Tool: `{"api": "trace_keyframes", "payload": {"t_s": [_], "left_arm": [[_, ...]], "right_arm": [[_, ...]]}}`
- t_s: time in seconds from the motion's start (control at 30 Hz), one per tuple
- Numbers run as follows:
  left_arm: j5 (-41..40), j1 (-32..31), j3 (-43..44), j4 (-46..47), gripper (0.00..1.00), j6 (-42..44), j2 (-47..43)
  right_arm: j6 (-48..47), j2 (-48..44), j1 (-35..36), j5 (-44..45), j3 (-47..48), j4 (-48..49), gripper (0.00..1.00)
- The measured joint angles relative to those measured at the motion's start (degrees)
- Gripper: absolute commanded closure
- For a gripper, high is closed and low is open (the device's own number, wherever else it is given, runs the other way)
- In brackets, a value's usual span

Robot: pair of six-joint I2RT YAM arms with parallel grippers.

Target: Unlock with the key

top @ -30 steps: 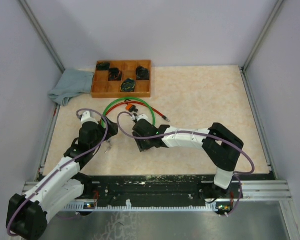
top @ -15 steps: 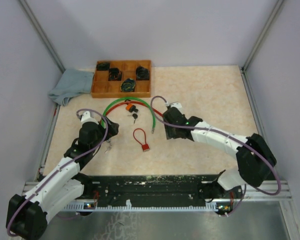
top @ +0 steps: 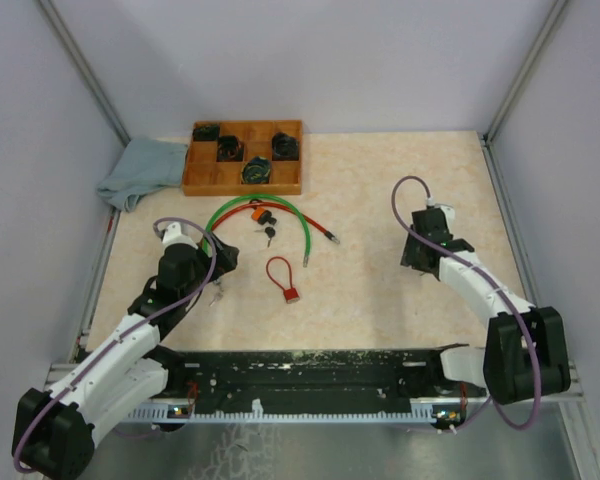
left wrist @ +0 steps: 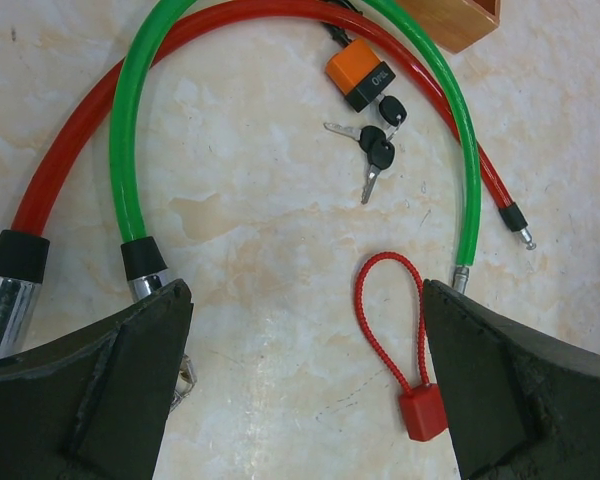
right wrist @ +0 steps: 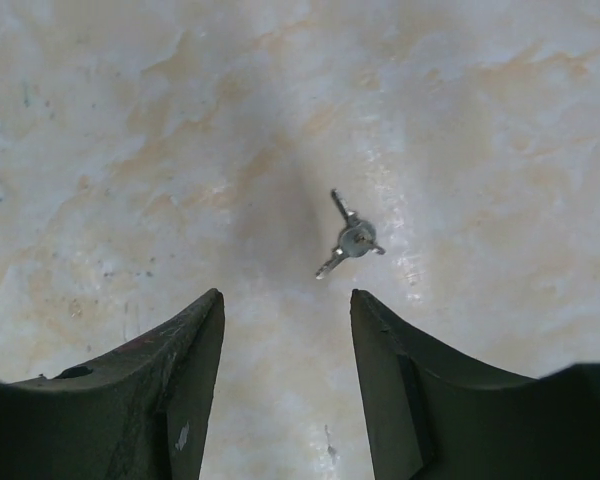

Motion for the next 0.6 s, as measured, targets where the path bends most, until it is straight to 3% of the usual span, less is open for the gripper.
{"api": "trace_keyframes", "payload": {"t_s": [0.27,0.6], "left_arm": [[0.4,0.0,0.0,0.0,0.00,0.0,0.0],[0.5,0.0,0.0,0.1,0.00,0.0,-0.2]], "right_arm": [[-3.0,4.5,-8.7,-0.8,-0.7,5.4,0.54],[-4.4,11.1,-10.3,-4.4,-0.5,7.4,0.62]]}}
